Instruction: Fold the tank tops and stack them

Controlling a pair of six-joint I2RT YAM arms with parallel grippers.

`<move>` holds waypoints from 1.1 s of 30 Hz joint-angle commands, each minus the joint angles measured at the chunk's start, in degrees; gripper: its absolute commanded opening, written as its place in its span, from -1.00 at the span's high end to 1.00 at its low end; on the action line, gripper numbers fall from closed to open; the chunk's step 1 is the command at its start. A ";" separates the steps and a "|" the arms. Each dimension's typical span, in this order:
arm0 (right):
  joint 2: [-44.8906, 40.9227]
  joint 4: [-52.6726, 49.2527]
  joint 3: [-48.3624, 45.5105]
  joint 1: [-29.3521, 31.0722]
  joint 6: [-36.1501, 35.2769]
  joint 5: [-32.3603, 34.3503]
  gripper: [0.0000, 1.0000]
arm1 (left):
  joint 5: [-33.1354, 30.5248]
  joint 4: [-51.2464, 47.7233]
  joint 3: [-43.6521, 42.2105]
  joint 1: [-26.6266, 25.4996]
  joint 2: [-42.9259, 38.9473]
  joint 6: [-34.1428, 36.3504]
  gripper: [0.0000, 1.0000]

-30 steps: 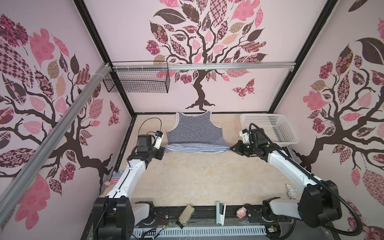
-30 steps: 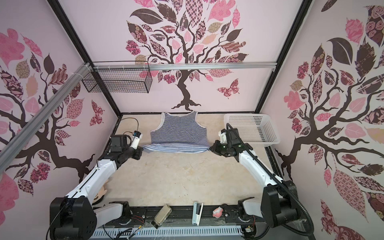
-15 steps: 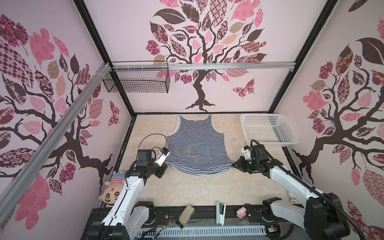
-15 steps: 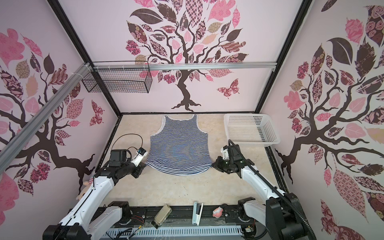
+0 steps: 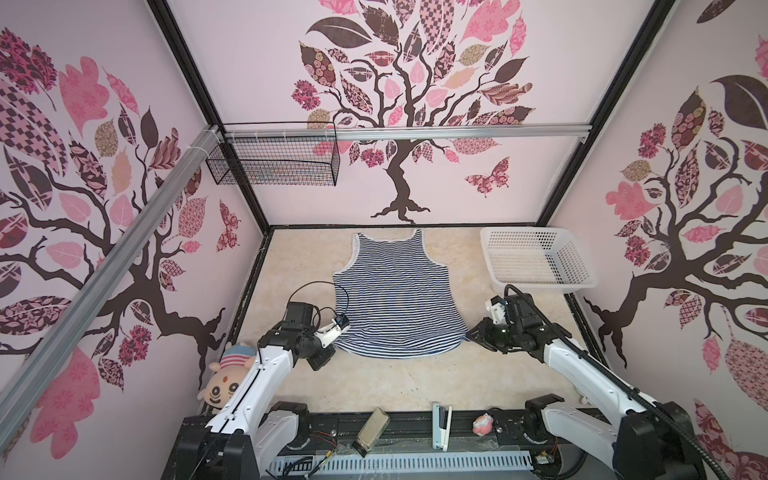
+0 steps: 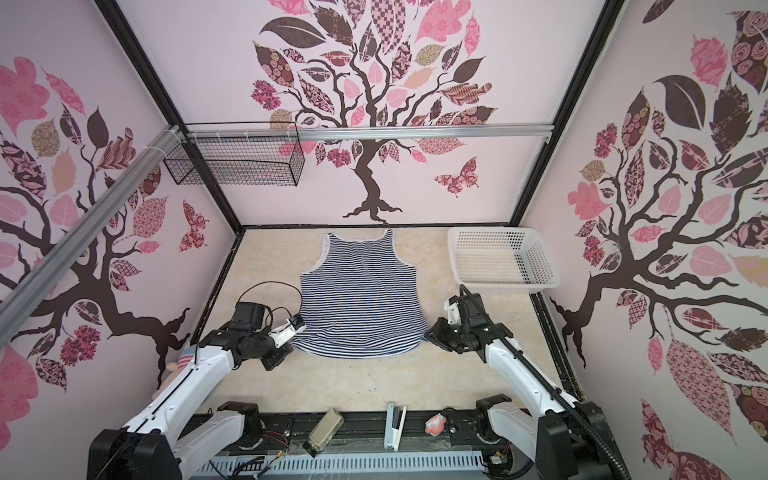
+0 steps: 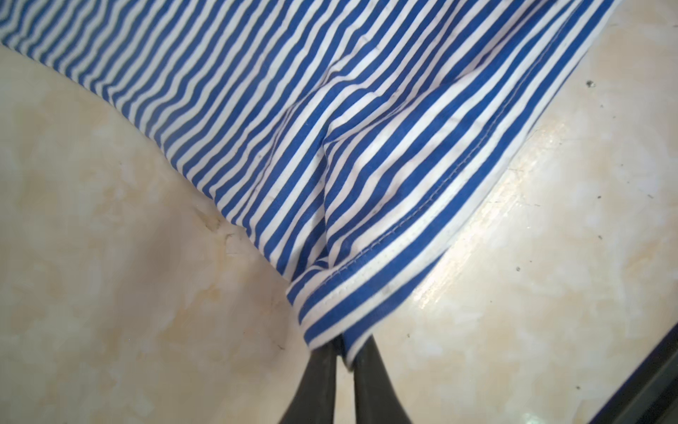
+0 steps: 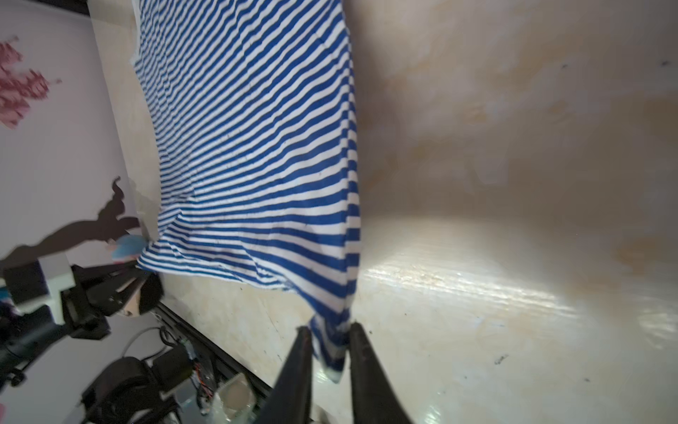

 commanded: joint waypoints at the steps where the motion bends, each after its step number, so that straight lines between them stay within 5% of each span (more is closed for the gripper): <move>1: -1.87 -7.10 1.84 0.08 -1.65 4.49 0.16 | -1.40 -4.17 -0.26 -0.40 -2.08 3.76 0.38; 5: -4.25 -11.01 5.29 0.08 -1.77 9.12 0.04 | -2.26 -6.94 1.32 -0.39 -4.62 4.78 0.08; 12: -2.54 -8.71 6.65 2.03 -0.89 7.14 0.17 | -2.90 0.98 2.77 -0.44 -1.95 0.12 0.04; 19: 5.15 -2.47 7.41 12.40 2.61 9.88 0.41 | -0.93 5.45 7.78 -2.82 10.61 -6.86 0.06; 33: 16.73 0.60 6.72 16.02 3.49 14.71 0.26 | -10.21 7.70 5.52 -7.97 20.48 -4.32 0.07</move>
